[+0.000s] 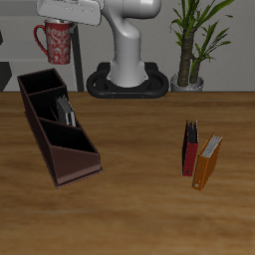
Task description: Place the striped book into the right desk caddy's front compartment and place the red mug into the right desk caddy's right compartment
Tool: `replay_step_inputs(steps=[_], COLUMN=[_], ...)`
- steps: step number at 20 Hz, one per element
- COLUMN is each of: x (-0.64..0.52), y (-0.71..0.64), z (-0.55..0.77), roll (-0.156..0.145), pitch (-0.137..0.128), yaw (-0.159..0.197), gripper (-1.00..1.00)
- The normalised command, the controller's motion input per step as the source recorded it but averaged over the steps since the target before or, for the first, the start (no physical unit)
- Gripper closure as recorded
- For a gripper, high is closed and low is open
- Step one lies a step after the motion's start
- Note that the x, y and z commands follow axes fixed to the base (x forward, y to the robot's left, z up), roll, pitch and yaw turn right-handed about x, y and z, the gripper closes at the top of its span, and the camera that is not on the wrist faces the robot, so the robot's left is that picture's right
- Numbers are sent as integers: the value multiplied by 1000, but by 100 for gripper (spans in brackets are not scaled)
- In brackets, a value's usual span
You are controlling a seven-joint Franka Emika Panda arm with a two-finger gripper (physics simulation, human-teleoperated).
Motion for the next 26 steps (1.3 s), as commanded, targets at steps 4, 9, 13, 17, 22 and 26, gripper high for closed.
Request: replay_step_inputs(steps=[4,9,13,17,22,26], x=[18,139,118,50,94,84], y=[-203,-225,-168,-278,-175,-63], z=[55,-56,-95,41,-82,-92], roll=[2,18,54,15,20,23], pitch=[25,43,60,4,33,18], yaw=[-28,-57,-68,13,-22,12], gripper=[100,100,100,100,100,100])
